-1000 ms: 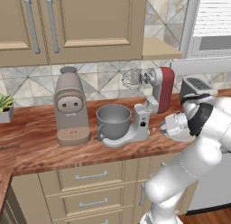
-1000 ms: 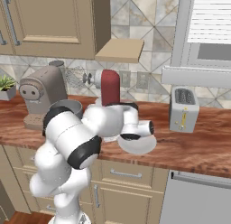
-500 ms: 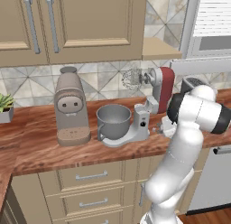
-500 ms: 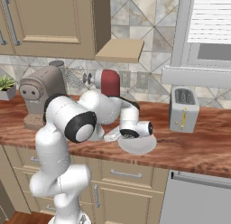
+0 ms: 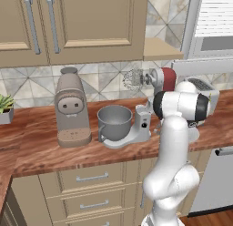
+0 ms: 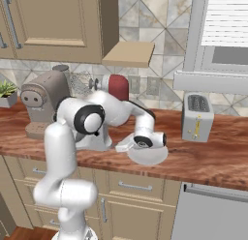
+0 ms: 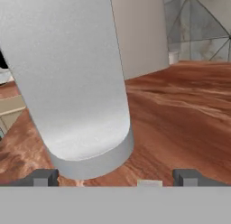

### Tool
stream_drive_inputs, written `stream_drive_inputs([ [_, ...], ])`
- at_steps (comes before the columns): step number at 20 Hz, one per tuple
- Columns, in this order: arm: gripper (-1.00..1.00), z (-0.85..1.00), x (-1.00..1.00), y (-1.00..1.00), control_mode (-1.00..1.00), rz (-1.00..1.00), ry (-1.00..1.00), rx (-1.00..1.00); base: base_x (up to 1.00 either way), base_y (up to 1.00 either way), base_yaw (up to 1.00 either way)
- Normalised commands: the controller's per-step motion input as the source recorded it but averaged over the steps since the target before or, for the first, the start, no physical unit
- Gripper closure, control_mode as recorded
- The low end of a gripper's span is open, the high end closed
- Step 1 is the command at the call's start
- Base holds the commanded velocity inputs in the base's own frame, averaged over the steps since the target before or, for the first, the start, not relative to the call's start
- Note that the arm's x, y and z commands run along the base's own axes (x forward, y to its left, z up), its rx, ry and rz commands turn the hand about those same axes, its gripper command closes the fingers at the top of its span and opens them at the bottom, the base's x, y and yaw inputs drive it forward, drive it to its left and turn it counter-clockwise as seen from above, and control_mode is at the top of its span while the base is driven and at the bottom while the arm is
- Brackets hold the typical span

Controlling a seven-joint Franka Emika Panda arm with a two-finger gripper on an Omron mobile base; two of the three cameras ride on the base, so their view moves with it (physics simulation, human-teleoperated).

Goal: Add butter and sugar cubes to the stand mixer bowl and then turn on the stand mixer to begin making frosting.

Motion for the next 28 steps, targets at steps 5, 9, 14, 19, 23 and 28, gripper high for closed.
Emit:
stream_drive_inputs([
  [5, -1.00, -0.09, 0.10, 0.00, -1.00, 0.00, -0.01, 0.04, 0.00, 0.00, 0.00],
  [9, -1.00, -0.16, 0.00, 0.00, -1.00, 0.00, -0.04, 0.00, 0.00, 0.00, 0.00],
  [14, -1.00, -0.07, 0.00, 0.06, -1.00, 0.00, -0.07, 0.00, 0.00, 0.00, 0.00],
  [19, -1.00, -0.07, 0.00, 0.22, -1.00, 0.00, -0.07, 0.00, 0.00, 0.00, 0.00],
  [23, -1.00, -0.09, 0.01, 0.18, -1.00, 0.00, -0.01, 0.00, 0.00, 0.00, 0.00],
  [28, -1.00, -0.03, 0.21, 0.02, -1.00, -0.01, 0.00, 0.00, 0.00, 0.00, 0.00],
])
